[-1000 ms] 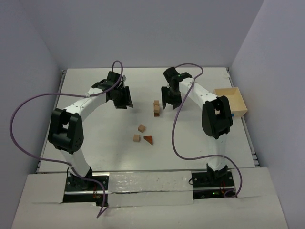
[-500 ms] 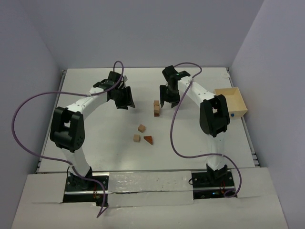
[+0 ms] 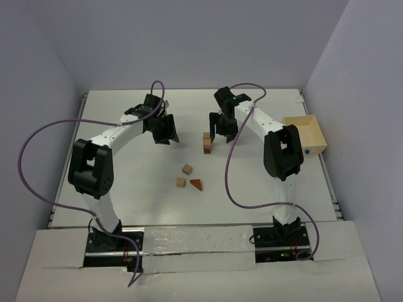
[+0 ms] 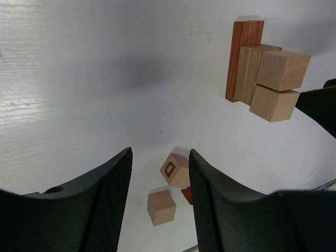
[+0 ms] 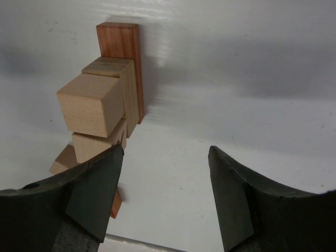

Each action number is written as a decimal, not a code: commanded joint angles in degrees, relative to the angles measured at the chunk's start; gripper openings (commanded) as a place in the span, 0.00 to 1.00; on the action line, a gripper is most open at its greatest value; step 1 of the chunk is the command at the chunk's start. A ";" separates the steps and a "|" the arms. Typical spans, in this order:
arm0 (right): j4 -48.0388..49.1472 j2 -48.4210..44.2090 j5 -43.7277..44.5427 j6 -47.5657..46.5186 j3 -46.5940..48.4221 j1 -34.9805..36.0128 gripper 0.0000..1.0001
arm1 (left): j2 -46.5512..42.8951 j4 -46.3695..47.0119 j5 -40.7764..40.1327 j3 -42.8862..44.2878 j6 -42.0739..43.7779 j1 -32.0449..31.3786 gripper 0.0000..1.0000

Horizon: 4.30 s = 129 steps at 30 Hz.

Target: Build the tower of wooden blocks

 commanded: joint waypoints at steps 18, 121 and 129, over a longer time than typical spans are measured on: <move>-0.67 0.42 0.23 0.26 0.70 0.62 0.76 | 0.18 1.27 1.15 2.97 -0.37 -0.33 0.55; 10.91 -7.95 -11.14 -88.76 -14.90 10.11 0.49 | -9.25 4.74 32.84 2.23 1.64 22.44 0.49; 10.91 -8.06 -11.26 -88.61 -14.92 10.11 0.51 | -9.00 4.72 32.91 2.26 1.57 22.44 0.49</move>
